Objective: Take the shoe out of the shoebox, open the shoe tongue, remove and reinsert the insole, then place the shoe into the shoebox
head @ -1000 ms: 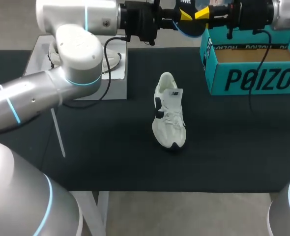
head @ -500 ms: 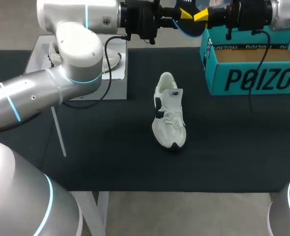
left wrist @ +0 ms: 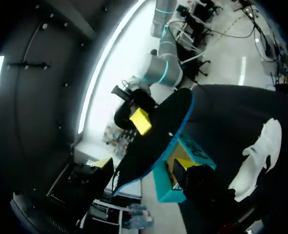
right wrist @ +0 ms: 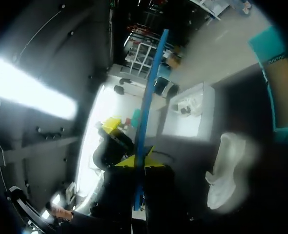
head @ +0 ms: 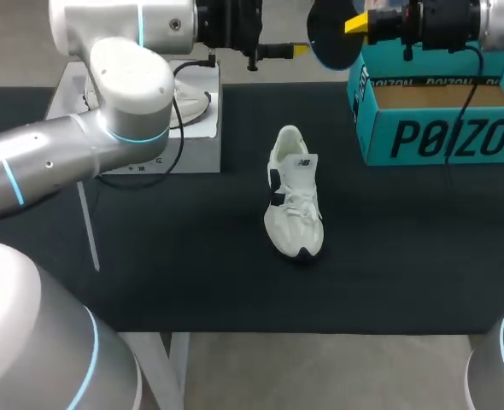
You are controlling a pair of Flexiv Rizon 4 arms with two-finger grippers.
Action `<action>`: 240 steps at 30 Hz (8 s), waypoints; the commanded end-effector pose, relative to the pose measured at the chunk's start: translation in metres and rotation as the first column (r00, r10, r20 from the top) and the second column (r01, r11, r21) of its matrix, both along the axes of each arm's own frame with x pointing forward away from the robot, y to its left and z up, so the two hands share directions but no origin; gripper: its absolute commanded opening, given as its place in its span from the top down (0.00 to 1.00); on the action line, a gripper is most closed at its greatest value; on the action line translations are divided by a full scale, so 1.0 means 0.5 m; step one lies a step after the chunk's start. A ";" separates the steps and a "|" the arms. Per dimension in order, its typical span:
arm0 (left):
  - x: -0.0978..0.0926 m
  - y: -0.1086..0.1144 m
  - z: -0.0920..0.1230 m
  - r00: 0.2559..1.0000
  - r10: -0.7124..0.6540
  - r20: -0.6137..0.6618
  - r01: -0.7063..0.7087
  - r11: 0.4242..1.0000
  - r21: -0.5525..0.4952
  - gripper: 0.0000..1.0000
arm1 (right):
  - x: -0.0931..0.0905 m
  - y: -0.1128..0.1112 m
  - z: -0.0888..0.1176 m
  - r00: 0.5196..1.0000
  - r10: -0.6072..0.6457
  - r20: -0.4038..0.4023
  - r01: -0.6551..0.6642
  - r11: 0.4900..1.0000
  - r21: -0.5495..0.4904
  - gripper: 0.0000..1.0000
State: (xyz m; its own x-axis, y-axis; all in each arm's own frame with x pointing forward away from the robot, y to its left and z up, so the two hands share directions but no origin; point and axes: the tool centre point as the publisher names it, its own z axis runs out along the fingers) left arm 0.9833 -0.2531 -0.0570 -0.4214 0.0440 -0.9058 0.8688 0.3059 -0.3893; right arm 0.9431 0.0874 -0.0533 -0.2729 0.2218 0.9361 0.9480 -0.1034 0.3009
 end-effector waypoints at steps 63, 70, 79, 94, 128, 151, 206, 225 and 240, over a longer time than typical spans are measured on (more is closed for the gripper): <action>-0.064 0.304 -0.149 0.953 0.242 -0.182 -0.182 0.938 0.297 0.00 | 0.016 0.017 0.038 0.978 -0.023 0.210 0.039 0.997 -0.073 1.00; -0.064 0.304 -0.149 0.953 0.242 -0.182 -0.182 0.938 0.297 0.00 | 0.019 0.018 0.035 0.979 -0.024 0.204 0.035 0.998 -0.048 1.00; -0.064 0.304 -0.149 0.953 0.242 -0.182 -0.182 0.938 0.297 0.00 | 0.019 0.020 0.036 0.979 -0.039 0.198 0.048 0.998 -0.040 1.00; -0.064 0.304 -0.149 0.953 0.242 -0.182 -0.182 0.938 0.297 0.00 | 0.062 0.032 0.000 0.891 0.132 0.434 -0.031 0.972 -0.232 1.00; -0.064 0.304 -0.149 0.953 0.242 -0.182 -0.182 0.938 0.297 0.00 | 0.074 0.067 -0.102 0.798 0.206 0.567 -0.009 0.944 -0.329 1.00; -0.064 0.304 -0.149 0.953 0.242 -0.182 -0.182 0.938 0.297 0.00 | 0.052 0.107 -0.265 0.761 0.103 0.640 0.063 0.971 -0.231 1.00; -0.064 0.304 -0.149 0.953 0.242 -0.182 -0.182 0.938 0.297 0.00 | 0.109 0.103 -0.473 0.740 -0.036 0.671 0.134 0.986 -0.096 1.00; -0.064 0.304 -0.149 0.953 0.242 -0.182 -0.182 0.938 0.297 0.00 | 0.068 0.082 -0.551 0.804 0.038 0.593 0.063 0.987 -0.148 1.00; -0.064 0.304 -0.149 0.953 0.242 -0.182 -0.182 0.938 0.297 0.00 | 0.037 0.093 -0.604 0.851 0.065 0.521 0.032 0.984 -0.176 1.00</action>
